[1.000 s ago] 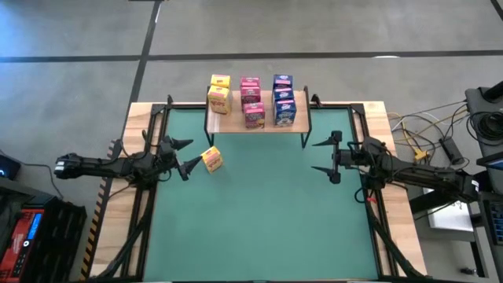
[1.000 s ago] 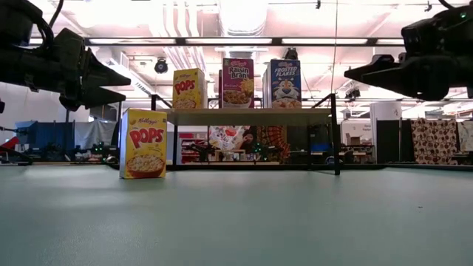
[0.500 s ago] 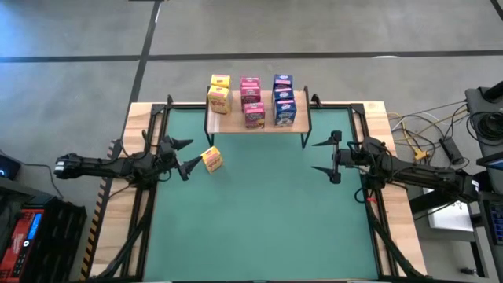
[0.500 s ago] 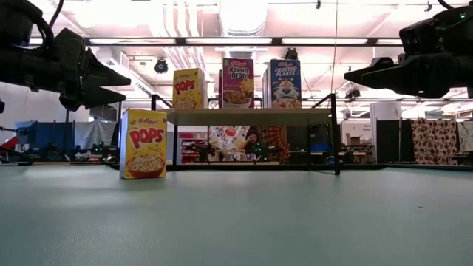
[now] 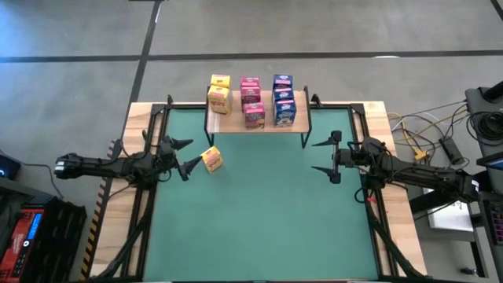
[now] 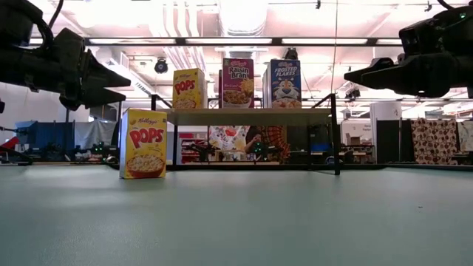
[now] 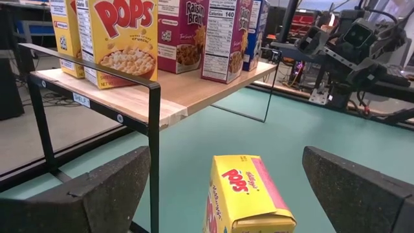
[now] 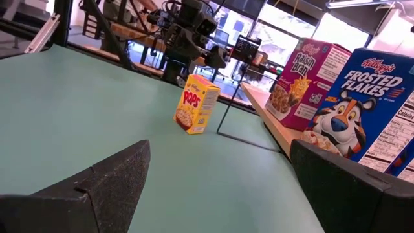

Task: Stack cereal on shelf
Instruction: Put the yellow cereal box on the shelf

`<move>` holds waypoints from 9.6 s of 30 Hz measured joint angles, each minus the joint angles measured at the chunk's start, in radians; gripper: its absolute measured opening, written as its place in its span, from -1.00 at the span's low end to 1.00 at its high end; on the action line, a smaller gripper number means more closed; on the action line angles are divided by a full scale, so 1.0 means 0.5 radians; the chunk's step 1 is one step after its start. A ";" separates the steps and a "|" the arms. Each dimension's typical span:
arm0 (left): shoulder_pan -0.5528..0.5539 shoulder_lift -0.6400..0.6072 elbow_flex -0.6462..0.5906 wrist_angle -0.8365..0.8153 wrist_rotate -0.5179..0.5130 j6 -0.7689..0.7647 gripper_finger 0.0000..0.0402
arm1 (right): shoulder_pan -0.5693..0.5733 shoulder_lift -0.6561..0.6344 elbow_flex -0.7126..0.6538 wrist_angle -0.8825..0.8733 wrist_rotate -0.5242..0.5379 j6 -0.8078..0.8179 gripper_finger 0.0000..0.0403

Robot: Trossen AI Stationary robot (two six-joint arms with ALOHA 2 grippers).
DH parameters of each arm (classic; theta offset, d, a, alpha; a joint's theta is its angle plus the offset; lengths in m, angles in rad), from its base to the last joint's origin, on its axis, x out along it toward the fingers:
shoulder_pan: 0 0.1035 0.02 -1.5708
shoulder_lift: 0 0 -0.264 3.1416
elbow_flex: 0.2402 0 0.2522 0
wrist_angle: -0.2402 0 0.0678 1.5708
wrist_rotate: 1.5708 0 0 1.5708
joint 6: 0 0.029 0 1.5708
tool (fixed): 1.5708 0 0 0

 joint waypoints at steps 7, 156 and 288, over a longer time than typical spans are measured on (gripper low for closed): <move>0.000 0.000 0.000 -0.002 0.000 0.007 0.93 | 0.000 0.000 0.000 0.000 0.000 0.000 0.78; 0.264 2.535 1.781 -1.547 0.402 -1.430 -0.20 | -0.001 0.000 -0.001 -0.013 0.001 -0.001 0.78; 0.919 2.581 2.839 -1.926 0.756 1.386 0.01 | -0.001 0.000 -0.001 -0.013 0.001 -0.001 0.78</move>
